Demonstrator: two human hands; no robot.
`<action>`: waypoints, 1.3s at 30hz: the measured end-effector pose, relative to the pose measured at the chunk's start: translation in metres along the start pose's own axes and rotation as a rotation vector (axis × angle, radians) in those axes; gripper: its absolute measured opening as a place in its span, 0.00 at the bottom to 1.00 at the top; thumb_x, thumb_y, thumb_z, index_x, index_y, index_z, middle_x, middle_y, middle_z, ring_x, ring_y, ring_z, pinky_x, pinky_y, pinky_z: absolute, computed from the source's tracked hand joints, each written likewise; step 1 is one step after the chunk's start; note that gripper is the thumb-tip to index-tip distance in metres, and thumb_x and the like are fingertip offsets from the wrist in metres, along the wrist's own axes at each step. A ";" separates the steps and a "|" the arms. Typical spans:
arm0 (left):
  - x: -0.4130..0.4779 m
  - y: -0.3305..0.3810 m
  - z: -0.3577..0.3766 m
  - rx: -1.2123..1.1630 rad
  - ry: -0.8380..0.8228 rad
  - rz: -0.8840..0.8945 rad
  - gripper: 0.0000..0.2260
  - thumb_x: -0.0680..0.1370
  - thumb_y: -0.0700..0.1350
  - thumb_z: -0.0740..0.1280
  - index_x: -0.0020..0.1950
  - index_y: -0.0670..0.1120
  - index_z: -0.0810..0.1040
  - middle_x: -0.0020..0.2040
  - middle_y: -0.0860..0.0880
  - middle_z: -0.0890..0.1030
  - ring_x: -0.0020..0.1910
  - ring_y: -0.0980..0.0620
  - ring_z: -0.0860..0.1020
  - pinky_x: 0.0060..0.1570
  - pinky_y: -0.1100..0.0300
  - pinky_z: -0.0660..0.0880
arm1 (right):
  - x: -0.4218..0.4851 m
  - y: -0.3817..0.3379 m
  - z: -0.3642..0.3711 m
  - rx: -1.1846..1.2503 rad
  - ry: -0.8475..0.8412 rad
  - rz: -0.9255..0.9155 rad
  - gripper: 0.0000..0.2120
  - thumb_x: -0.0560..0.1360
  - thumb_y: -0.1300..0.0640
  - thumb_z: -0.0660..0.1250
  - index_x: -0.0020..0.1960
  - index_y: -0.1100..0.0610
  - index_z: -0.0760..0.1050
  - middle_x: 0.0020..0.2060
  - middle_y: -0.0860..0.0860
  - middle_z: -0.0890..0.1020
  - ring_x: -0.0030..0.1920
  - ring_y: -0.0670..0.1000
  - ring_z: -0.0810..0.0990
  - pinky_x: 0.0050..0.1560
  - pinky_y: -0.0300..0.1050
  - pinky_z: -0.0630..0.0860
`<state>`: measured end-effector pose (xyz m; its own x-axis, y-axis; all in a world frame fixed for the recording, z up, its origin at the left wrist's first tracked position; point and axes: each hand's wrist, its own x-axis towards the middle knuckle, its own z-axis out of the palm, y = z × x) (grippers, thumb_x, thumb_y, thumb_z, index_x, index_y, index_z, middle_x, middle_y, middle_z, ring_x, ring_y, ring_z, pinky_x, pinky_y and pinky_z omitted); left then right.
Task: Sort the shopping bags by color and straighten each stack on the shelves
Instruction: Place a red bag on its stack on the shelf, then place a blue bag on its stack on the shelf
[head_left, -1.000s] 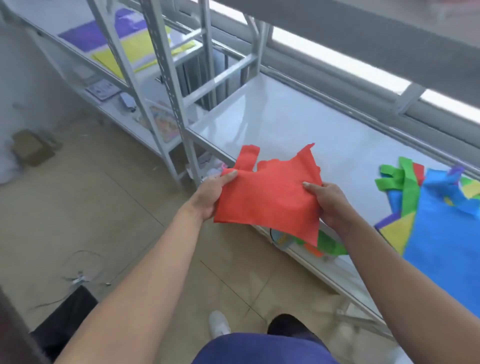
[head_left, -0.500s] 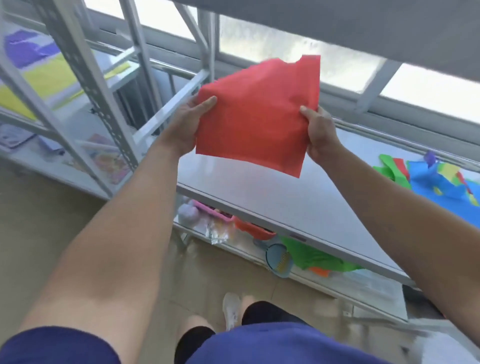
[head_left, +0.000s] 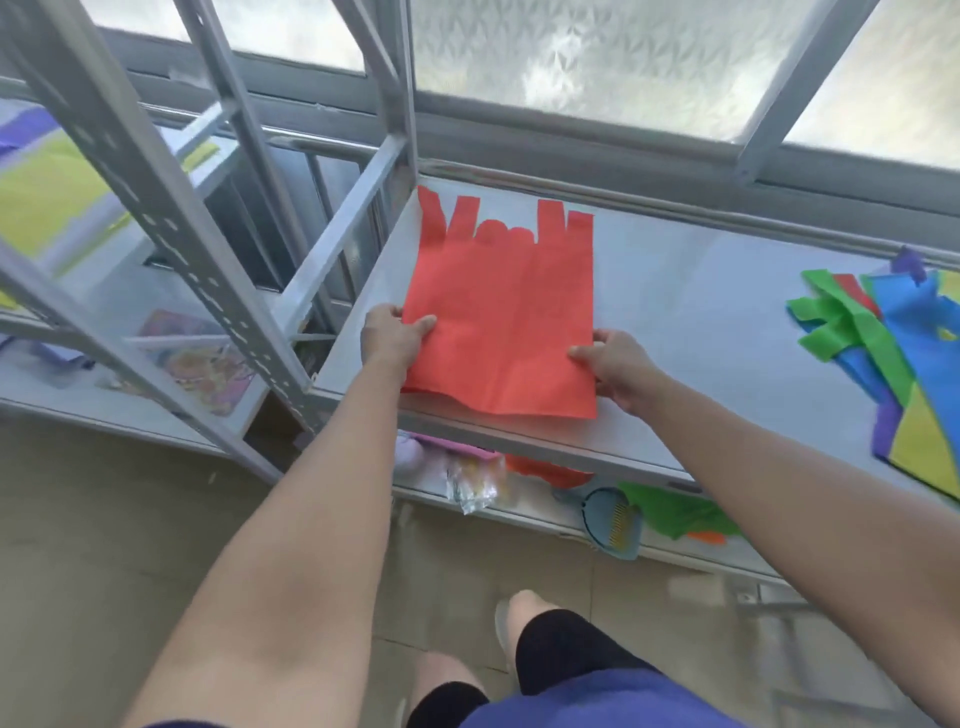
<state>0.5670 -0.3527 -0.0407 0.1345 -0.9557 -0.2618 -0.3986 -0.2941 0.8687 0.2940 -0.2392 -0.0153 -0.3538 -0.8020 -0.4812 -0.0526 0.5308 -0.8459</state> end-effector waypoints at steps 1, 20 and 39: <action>0.003 0.002 -0.002 0.013 0.001 0.021 0.21 0.75 0.52 0.77 0.64 0.42 0.82 0.59 0.45 0.85 0.58 0.45 0.82 0.63 0.50 0.78 | 0.000 0.000 0.004 0.003 0.016 -0.007 0.12 0.81 0.64 0.66 0.64 0.57 0.75 0.51 0.54 0.84 0.45 0.53 0.85 0.38 0.49 0.84; -0.038 0.024 -0.003 0.503 -0.033 0.497 0.31 0.77 0.44 0.76 0.78 0.45 0.70 0.77 0.45 0.72 0.76 0.45 0.70 0.74 0.45 0.68 | -0.073 -0.001 -0.014 -0.655 0.198 -0.325 0.32 0.81 0.57 0.66 0.81 0.51 0.57 0.71 0.56 0.73 0.69 0.57 0.74 0.69 0.59 0.72; -0.296 0.103 0.163 0.656 -0.677 0.851 0.37 0.79 0.49 0.73 0.83 0.48 0.59 0.85 0.47 0.53 0.79 0.43 0.65 0.73 0.44 0.67 | -0.244 0.045 -0.289 -0.796 0.707 -0.167 0.39 0.78 0.55 0.69 0.82 0.59 0.53 0.76 0.62 0.63 0.74 0.67 0.62 0.71 0.64 0.66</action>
<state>0.3378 -0.1019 0.0578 -0.7955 -0.6033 -0.0560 -0.5297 0.6476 0.5477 0.1078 0.0600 0.1303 -0.7318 -0.6763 0.0842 -0.6525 0.6596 -0.3730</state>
